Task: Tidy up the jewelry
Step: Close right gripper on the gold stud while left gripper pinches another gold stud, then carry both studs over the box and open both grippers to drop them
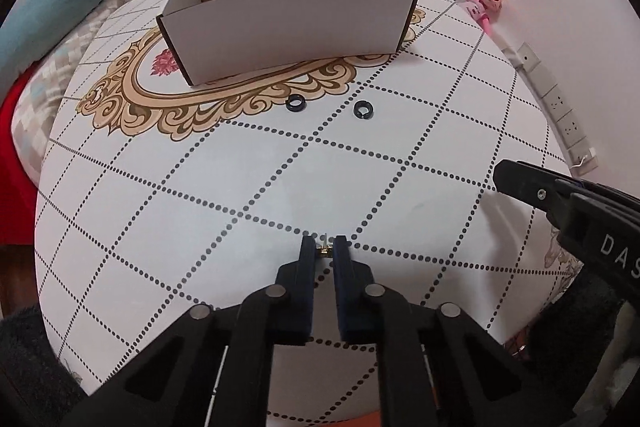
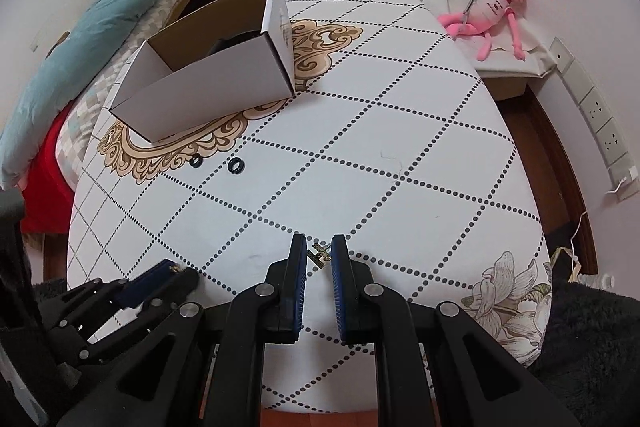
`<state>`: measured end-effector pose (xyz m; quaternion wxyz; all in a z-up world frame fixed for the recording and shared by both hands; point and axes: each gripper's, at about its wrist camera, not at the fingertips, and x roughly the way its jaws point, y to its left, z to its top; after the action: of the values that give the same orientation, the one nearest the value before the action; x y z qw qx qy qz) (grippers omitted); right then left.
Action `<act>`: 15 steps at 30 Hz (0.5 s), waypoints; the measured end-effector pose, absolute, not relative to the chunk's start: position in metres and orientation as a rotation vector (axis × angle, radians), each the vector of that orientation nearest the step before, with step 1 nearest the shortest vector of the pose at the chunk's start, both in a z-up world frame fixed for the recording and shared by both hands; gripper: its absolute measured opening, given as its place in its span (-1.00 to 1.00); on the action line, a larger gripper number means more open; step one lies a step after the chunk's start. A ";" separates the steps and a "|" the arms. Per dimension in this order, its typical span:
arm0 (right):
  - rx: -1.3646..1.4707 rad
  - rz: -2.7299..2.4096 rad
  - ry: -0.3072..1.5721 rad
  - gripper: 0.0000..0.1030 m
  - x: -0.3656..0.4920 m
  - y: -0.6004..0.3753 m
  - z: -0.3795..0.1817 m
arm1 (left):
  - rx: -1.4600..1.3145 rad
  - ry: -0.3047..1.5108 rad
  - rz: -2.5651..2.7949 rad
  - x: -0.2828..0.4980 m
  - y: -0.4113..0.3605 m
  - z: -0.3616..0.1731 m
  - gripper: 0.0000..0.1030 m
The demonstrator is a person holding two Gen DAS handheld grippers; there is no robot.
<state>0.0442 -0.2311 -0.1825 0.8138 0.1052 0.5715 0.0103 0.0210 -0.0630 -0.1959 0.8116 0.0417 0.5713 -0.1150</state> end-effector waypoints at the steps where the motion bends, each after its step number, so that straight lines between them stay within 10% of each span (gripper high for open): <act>1: 0.225 0.023 1.219 -0.75 0.044 -0.231 -0.182 | 0.086 1.219 -0.246 0.020 -0.063 -0.195 -0.88; 15: 0.276 0.130 1.104 -0.75 0.090 -0.222 -0.122 | -0.091 1.125 -0.308 0.080 -0.040 -0.104 -0.88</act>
<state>0.0897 -0.2216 -0.1222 0.8405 0.1304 0.5222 0.0614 0.0797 -0.0401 -0.1038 0.8336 -0.0431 0.5311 -0.1454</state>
